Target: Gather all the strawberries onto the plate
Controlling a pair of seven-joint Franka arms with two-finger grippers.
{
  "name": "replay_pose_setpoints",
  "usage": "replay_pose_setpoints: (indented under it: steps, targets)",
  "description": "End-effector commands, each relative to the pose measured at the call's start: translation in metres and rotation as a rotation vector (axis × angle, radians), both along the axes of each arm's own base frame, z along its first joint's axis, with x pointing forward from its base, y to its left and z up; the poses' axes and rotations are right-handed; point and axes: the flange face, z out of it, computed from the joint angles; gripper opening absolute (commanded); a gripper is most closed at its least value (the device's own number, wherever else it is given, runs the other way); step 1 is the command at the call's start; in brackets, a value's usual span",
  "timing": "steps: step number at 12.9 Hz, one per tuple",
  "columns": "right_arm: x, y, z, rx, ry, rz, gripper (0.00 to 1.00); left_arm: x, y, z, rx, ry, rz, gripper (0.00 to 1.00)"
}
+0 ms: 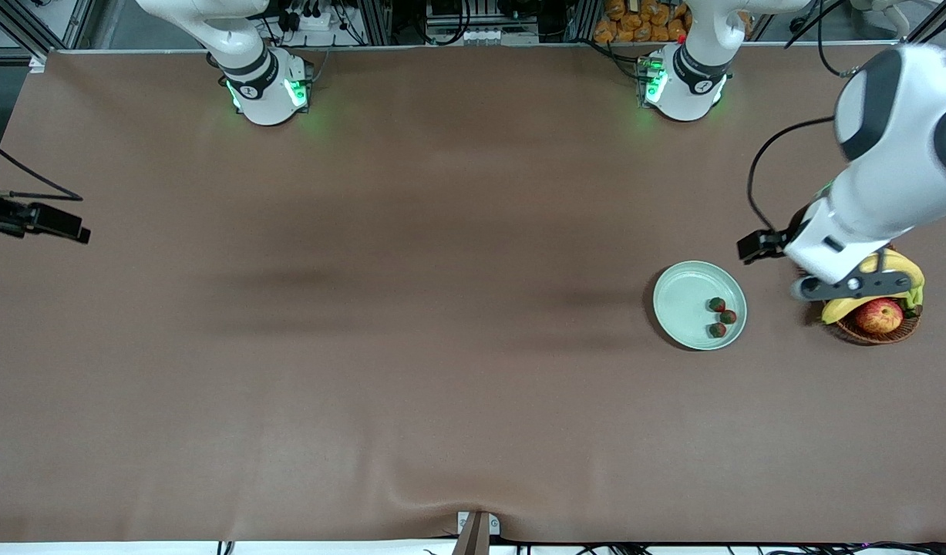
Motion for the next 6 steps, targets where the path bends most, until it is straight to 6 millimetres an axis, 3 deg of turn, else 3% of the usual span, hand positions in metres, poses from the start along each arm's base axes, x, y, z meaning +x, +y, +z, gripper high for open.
replay_pose_setpoints:
  steps: [1, 6]
  targets:
    - [-0.012, 0.003, 0.025, -0.023, 0.013, -0.007, 1.0, -0.004, 0.008, 0.034, -0.029, -0.005, -0.053, 1.0]
    - [-0.012, 0.003, 0.026, -0.023, 0.011, -0.007, 1.0, -0.027, 0.025, 0.08, -0.086, -0.037, -0.06, 1.0]
